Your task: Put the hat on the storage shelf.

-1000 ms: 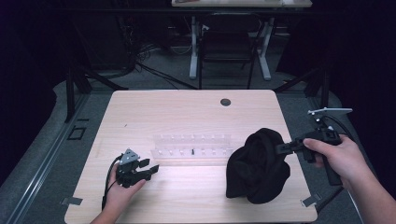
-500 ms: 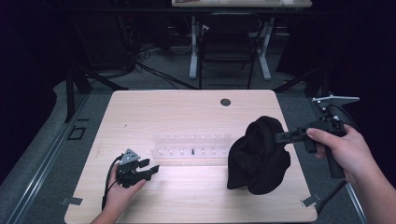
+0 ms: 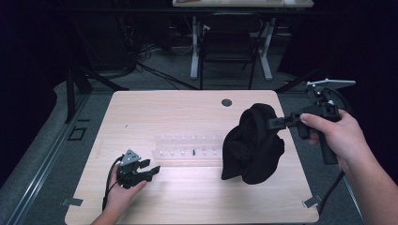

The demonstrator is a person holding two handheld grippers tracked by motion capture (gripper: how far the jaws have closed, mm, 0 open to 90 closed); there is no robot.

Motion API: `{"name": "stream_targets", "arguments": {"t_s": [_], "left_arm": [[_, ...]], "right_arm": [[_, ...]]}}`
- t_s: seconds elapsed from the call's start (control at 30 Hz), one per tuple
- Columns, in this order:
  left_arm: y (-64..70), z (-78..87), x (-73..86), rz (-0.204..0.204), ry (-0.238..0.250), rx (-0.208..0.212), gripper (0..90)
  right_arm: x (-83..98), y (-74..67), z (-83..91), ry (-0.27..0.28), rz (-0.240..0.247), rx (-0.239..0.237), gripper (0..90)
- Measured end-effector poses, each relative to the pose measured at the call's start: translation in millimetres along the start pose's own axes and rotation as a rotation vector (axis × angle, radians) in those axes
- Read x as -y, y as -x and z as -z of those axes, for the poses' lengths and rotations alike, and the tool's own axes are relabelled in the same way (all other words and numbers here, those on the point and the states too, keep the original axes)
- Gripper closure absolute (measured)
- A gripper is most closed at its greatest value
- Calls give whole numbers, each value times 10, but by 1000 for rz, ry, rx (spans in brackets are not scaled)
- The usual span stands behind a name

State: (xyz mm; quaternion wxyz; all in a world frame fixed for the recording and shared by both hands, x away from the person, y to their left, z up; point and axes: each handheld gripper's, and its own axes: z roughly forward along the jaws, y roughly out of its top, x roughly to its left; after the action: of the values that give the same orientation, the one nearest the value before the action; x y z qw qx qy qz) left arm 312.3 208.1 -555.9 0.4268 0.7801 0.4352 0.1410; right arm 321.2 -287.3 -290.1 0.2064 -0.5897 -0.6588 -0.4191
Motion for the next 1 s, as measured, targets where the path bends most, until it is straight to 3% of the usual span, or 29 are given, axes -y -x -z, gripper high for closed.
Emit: {"name": "stream_targets", "arguments": {"t_s": [0.27, 0.57, 1.0], "left_arm": [[-5, 13, -5, 0, -4, 13, 448], [-13, 24, -5, 5, 15, 8, 447], [-12, 28, -9, 2, 15, 13, 448]], "right_arm": [[-159, -152, -97, 8, 22, -4, 885], [-332, -253, -349, 1, 34, -21, 885], [-538, -277, -628, 5, 24, -33, 885]]}}
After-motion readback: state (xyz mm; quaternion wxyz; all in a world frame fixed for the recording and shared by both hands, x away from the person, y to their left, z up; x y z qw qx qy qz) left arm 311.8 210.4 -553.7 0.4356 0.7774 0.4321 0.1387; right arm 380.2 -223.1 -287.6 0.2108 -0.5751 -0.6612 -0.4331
